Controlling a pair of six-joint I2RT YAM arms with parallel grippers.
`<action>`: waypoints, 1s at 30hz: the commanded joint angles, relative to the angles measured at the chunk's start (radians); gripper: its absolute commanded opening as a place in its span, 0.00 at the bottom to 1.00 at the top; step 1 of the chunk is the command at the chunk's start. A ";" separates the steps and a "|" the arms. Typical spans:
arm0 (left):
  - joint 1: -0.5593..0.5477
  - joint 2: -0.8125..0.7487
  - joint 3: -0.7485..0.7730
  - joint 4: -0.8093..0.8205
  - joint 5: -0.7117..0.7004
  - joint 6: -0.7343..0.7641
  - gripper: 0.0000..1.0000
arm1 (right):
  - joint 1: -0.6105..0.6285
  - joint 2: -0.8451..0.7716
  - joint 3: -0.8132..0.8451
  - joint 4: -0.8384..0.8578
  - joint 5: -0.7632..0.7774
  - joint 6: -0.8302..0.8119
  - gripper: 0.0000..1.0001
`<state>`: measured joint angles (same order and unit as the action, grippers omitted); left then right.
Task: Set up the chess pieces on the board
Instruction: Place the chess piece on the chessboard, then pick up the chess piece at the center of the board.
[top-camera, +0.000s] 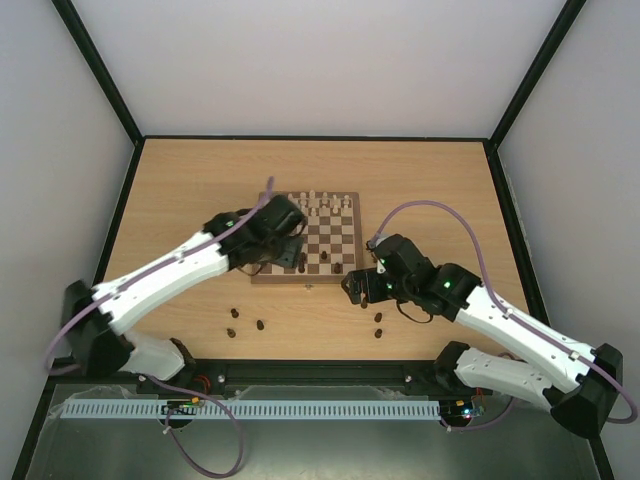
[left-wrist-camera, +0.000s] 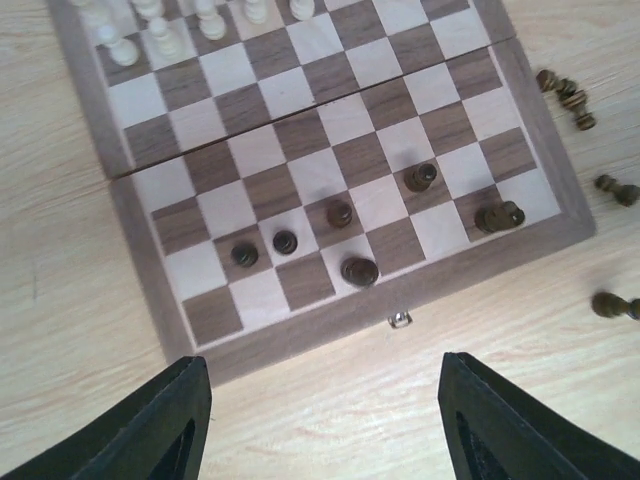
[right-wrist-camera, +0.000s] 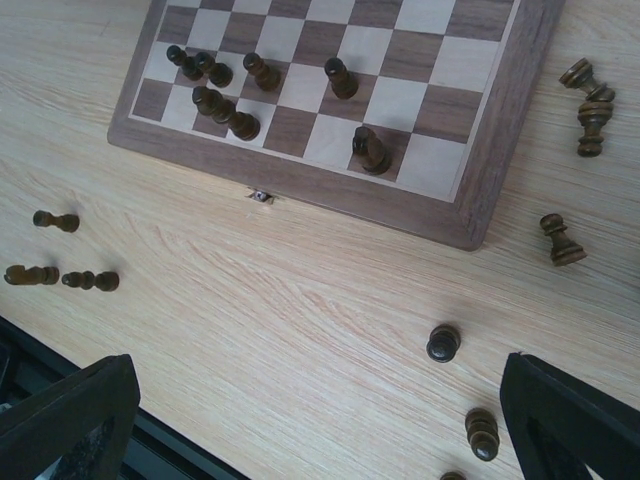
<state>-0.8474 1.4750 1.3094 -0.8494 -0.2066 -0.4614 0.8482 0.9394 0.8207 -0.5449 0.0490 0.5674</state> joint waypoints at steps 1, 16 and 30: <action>-0.019 -0.207 -0.127 0.024 -0.015 -0.086 0.67 | 0.007 0.027 -0.012 0.000 -0.029 -0.015 0.99; -0.081 -0.533 -0.405 0.115 0.037 -0.199 0.99 | 0.048 0.182 -0.008 -0.080 0.129 0.134 0.93; -0.083 -0.554 -0.432 0.127 0.047 -0.184 0.99 | 0.066 0.399 -0.020 -0.058 0.178 0.159 0.60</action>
<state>-0.9264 0.9302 0.8799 -0.7395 -0.1665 -0.6479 0.9096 1.2903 0.8040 -0.5705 0.1955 0.7204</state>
